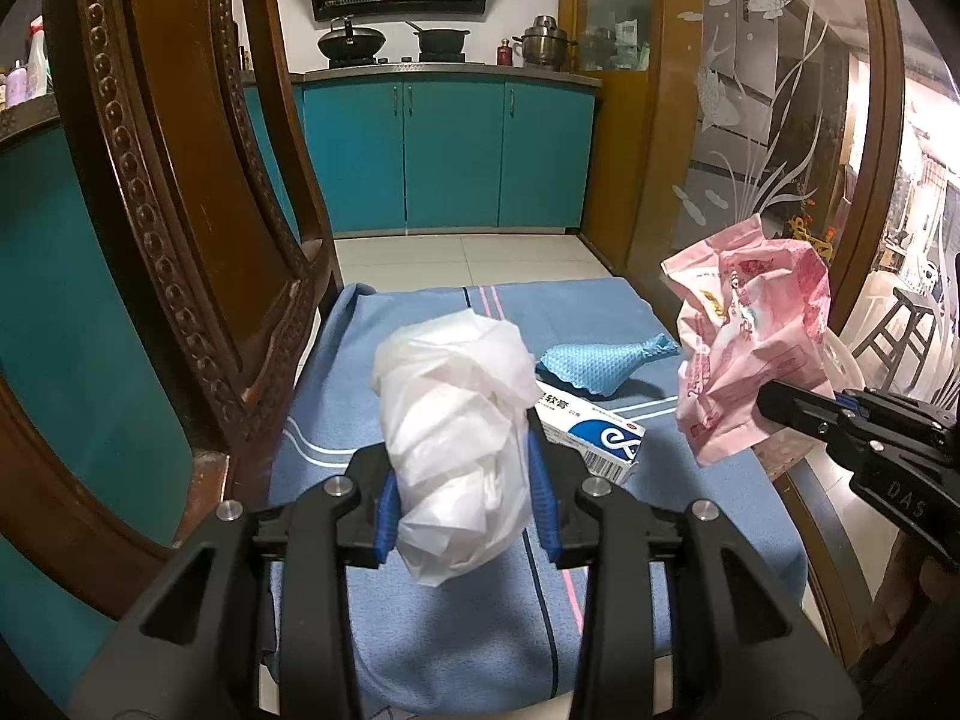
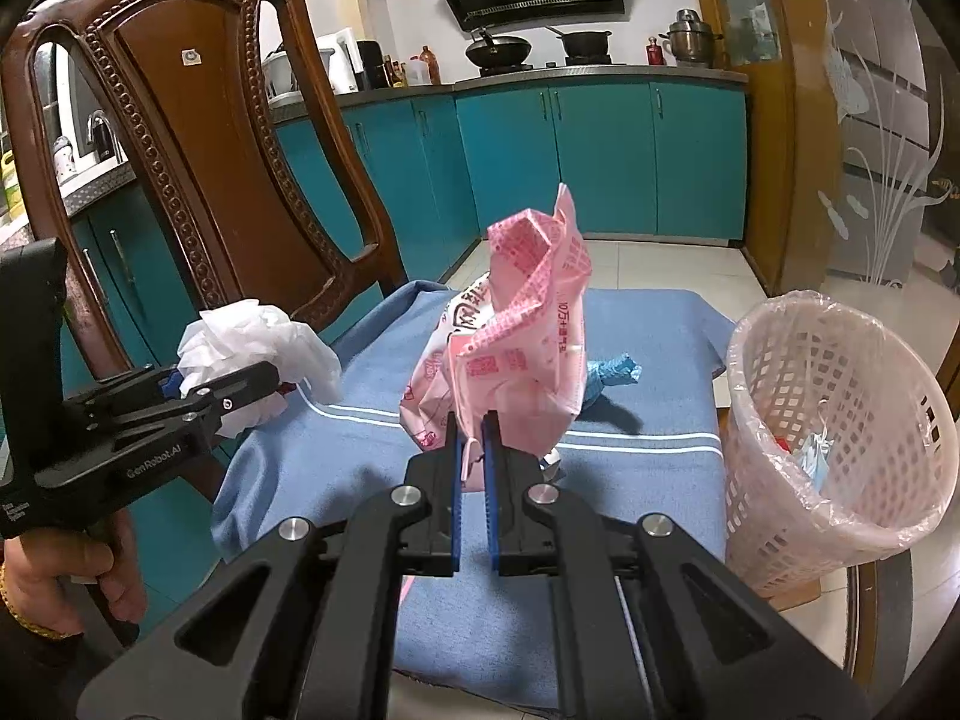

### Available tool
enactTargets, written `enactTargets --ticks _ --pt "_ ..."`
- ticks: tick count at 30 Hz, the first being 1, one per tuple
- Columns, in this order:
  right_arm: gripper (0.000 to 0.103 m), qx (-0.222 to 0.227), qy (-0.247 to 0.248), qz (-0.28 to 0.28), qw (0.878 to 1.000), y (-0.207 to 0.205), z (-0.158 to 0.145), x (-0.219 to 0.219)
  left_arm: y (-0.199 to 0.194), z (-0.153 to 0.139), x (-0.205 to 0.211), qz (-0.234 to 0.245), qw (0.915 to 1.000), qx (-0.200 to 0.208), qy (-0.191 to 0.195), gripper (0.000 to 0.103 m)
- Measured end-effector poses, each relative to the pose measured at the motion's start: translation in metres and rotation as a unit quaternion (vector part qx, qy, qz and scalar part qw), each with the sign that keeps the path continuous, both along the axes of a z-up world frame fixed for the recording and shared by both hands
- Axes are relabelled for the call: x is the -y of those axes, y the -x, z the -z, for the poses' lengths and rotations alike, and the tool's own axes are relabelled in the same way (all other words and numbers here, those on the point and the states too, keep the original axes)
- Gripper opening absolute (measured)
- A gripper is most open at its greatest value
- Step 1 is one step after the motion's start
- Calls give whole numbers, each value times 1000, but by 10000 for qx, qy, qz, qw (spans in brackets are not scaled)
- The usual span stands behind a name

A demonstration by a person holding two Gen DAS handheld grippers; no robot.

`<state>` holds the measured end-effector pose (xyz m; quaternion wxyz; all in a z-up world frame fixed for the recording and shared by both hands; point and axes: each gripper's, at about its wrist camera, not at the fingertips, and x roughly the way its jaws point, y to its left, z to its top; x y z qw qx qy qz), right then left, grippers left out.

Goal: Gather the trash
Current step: 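Carry the pink paper over the basket and open the right gripper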

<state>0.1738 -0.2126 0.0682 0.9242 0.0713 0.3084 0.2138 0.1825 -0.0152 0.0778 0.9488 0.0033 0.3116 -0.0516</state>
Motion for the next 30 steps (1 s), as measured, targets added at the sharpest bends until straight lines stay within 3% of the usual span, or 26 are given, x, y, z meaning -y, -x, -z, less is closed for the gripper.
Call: enactTargets --ticks 6,11,16,19,20,22,23,25,27,29,30 --pt "7 216 -33 326 9992 -3 -9 23 1 2 2 9 10000 -22 -15 37" --pt "7 323 -25 1324 9907 -22 -12 91 1 3 2 6 10000 -31 -12 37" --pt "7 -159 -49 2197 9754 -48 13 159 -1 6 4 28 10000 -74 2 38" --pt "10 -585 -34 2342 9704 -63 33 175 -2 6 5 39 10000 -90 11 38" --pt "16 -724 13 2366 9689 -66 39 175 -3 7 6 45 9999 -91 7 38" --pt "50 -1054 40 2380 9655 -72 44 175 -4 8 8 73 9999 -117 -1 38" --pt "60 -1041 -69 2441 9641 -69 41 175 -4 9 9 89 9999 -128 -17 38" --pt "64 -707 -304 2513 9648 -53 24 178 -4 12 11 126 9998 -147 -33 38" --pt "76 -156 -522 2714 9609 -31 2 179 -5 15 16 188 9997 -171 -73 38" --pt "95 331 -738 2918 9530 -13 -13 182 -6 17 24 301 9994 -190 -45 37" --pt "96 554 -815 3029 9479 -3 -18 184 -6 17 28 356 9992 -194 -42 38"
